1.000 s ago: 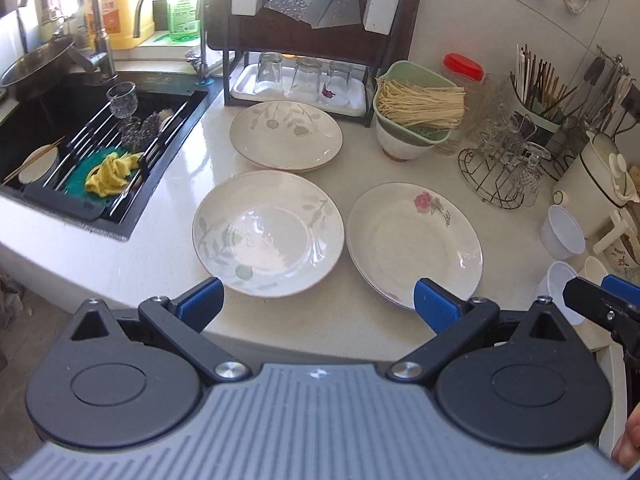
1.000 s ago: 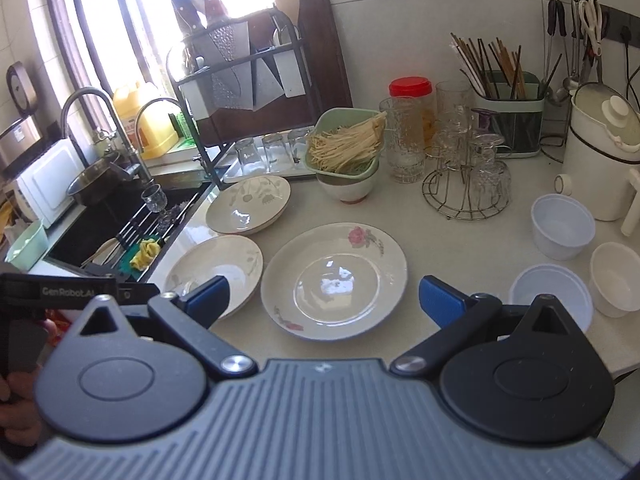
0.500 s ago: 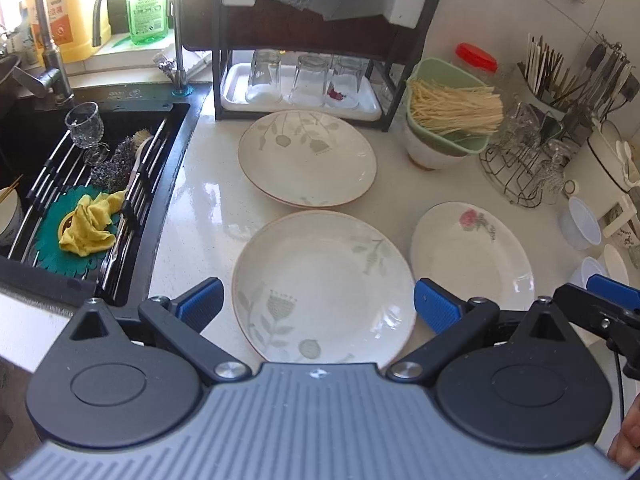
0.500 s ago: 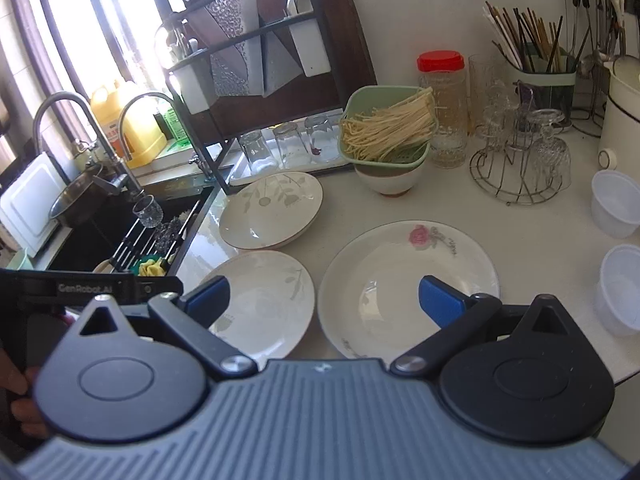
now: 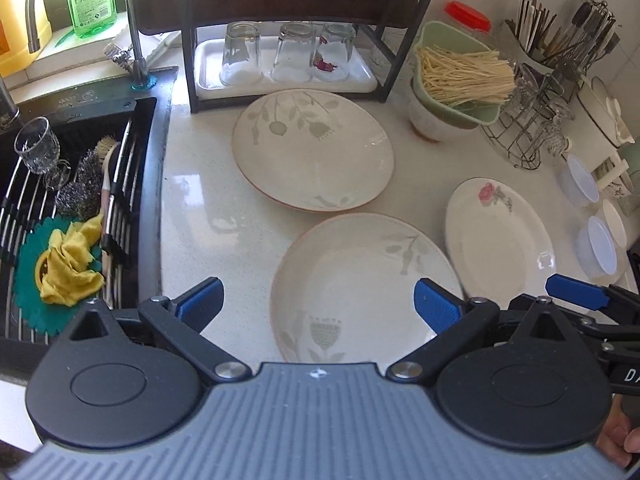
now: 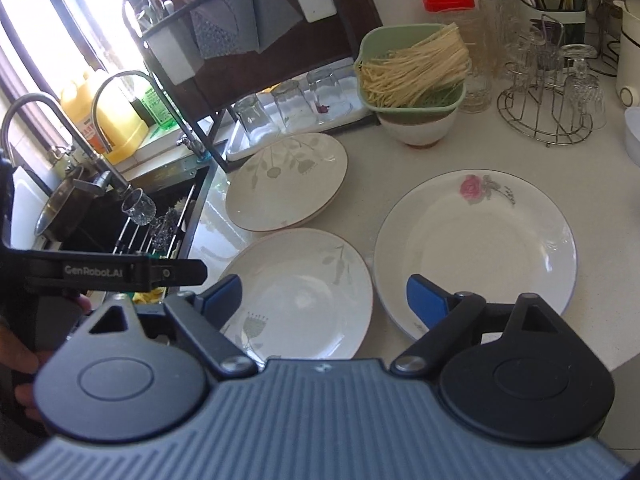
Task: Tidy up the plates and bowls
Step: 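Move both grippers toward the rim of the leaf-pattern plate beside the rose plate, then close both grippers on the rim of the leaf-pattern plate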
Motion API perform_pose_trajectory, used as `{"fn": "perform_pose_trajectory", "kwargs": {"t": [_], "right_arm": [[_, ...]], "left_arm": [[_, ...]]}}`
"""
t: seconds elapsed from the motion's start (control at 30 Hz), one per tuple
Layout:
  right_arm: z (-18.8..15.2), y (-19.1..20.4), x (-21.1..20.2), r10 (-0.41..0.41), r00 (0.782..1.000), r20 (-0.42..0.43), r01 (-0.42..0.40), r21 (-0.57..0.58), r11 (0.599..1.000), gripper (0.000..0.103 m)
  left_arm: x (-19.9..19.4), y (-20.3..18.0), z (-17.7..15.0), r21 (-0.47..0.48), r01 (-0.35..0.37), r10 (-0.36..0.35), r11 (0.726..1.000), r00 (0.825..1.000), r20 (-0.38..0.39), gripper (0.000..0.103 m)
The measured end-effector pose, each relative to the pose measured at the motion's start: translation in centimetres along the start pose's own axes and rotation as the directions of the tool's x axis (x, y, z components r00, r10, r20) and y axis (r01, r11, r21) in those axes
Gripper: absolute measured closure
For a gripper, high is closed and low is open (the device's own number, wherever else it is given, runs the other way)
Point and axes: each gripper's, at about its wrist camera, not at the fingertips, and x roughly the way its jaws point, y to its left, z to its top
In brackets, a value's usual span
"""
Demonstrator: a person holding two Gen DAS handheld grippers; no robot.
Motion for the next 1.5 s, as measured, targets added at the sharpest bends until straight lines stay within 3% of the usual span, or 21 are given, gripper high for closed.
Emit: {"fn": "perform_pose_trajectory", "kwargs": {"t": [0.1,0.17,0.3,0.43,0.6,0.83,0.97,1.1,1.17,1.27,1.37,1.43,1.5], "right_arm": [[0.0,0.8,1.5,0.001,0.999,-0.037,-0.001,0.004,1.0,0.022],[-0.2,1.1,2.3,0.03,0.997,-0.069,-0.027,0.044,0.999,0.023],[-0.7,2.6,3.3,0.053,0.992,-0.115,-0.051,0.02,0.999,0.029],[-1.0,3.1,4.5,0.018,0.989,-0.149,-0.015,0.022,1.0,0.05],[-1.4,2.4,5.5,-0.054,0.981,-0.186,0.072,0.088,0.994,0.062],[-1.7,2.3,5.7,-0.194,0.964,-0.18,0.207,0.059,0.977,0.063],[-1.9,1.4,6.2,-0.223,0.961,-0.165,0.239,0.087,0.967,0.063],[-2.4,0.4,7.3,-0.242,0.955,-0.169,0.265,0.132,0.955,0.062],[-2.5,-0.1,7.6,-0.198,0.964,-0.179,0.228,0.167,0.959,0.061],[-2.6,-0.3,8.1,-0.183,0.966,-0.18,0.218,0.2,0.955,0.063],[-2.5,-0.7,8.5,-0.202,0.958,-0.205,0.245,0.213,0.946,0.064],[-2.4,-1.0,8.6,-0.207,0.956,-0.208,0.253,0.229,0.94,0.076],[-2.5,-1.5,8.9,-0.182,0.962,-0.203,0.232,0.255,0.939,0.082]], "left_arm": [[0.7,1.5,0.5,0.0,-0.003,0.003,1.0,1.0,-0.019,0.0],[1.2,2.6,0.7,-0.017,0.027,-0.028,0.999,0.999,-0.033,0.0],[2.7,4.1,1.0,-0.026,0.057,-0.058,0.998,0.996,-0.067,0.0],[3.4,4.3,1.0,-0.002,0.085,-0.085,0.996,0.993,-0.085,0.0],[4.7,4.4,0.7,0.025,0.116,-0.112,0.993,0.986,-0.123,0.001],[7.2,5.4,1.0,0.021,0.156,-0.15,0.987,0.973,-0.174,0.002],[8.5,5.6,1.6,0.038,0.173,-0.162,0.984,0.966,-0.2,0.003],[9.8,5.5,2.1,0.064,0.21,-0.189,0.976,0.952,-0.241,0.014],[10.0,5.1,2.2,0.098,0.242,-0.213,0.965,0.947,-0.24,0.018],[10.2,4.4,2.1,0.136,0.263,-0.225,0.955,0.943,-0.244,0.035],[10.8,4.3,2.1,0.103,0.266,-0.232,0.959,0.939,-0.255,0.049],[11.0,4.5,2.0,0.084,0.27,-0.24,0.959,0.936,-0.257,0.056],[11.3,4.4,2.0,0.079,0.272,-0.243,0.959,0.935,-0.259,0.063]]}}
